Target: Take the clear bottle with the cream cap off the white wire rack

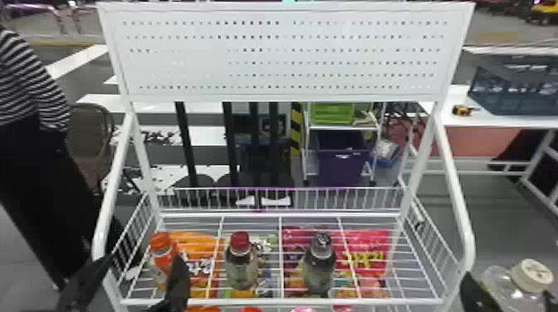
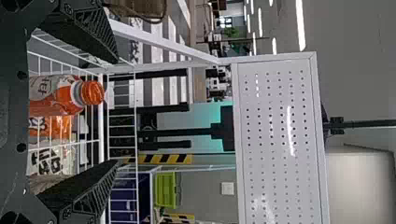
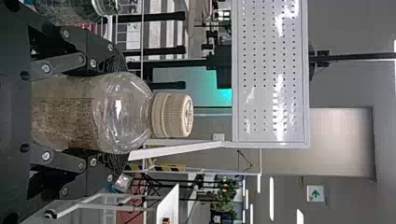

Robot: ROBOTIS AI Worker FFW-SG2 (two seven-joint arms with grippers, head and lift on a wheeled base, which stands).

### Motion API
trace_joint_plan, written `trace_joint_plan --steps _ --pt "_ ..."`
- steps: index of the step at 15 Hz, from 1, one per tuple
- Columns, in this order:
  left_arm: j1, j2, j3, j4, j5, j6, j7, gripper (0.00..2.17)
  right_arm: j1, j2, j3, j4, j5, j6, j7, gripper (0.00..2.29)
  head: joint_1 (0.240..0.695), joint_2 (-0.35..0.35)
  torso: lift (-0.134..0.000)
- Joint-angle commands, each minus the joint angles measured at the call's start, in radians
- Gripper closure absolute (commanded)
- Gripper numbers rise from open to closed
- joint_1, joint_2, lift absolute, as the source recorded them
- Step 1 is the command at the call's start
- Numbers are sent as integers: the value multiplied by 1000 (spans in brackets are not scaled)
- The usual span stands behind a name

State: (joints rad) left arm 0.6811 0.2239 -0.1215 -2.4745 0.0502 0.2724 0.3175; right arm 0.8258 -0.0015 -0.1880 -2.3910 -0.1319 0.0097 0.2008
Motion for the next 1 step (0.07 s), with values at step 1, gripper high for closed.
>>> trace_joint_plan --steps 1 --pt "-2 0 0 -1 -1 6 0 124 4 2 -1 6 0 -10 0 1339 499 0 0"
